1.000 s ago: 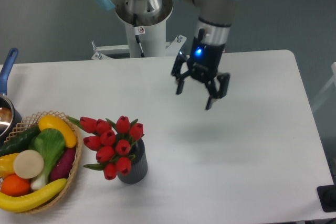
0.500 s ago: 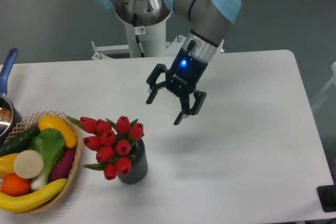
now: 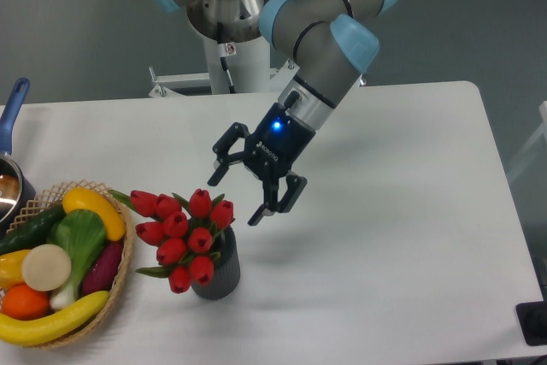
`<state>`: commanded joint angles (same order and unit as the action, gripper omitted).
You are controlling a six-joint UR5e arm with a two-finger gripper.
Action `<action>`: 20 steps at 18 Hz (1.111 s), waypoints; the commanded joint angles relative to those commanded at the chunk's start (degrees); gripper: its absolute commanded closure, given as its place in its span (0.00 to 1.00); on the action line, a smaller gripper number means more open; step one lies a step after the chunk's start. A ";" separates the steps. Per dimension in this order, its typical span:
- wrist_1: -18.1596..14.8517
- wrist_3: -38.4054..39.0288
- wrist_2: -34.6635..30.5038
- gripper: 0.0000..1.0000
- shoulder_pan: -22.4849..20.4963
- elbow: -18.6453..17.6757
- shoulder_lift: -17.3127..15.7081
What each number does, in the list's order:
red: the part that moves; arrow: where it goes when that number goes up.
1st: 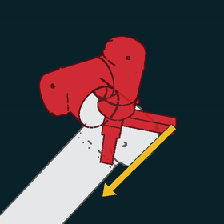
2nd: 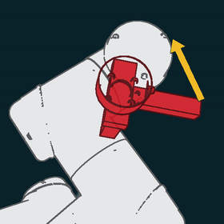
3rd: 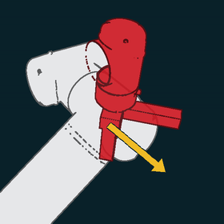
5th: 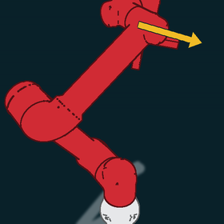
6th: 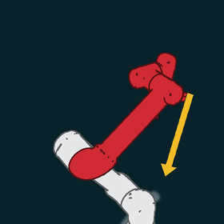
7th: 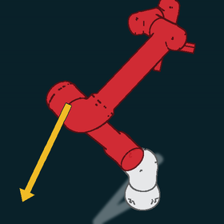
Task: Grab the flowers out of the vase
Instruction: 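Move the open gripper over toward the red tulips in the dark vase, then lower the open gripper around the tulip stems above the vase rim, then close the gripper on the tulip stems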
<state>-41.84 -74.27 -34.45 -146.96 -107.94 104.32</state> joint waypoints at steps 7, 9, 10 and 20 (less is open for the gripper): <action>0.17 0.00 0.00 0.00 2.73 4.31 4.84; 1.23 0.00 0.00 0.00 3.34 4.32 5.63; 1.49 0.00 0.00 0.00 3.78 4.40 5.89; 1.67 2.02 0.26 0.26 4.93 4.32 6.16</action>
<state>-40.17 -72.25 -34.19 -142.03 -103.62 110.48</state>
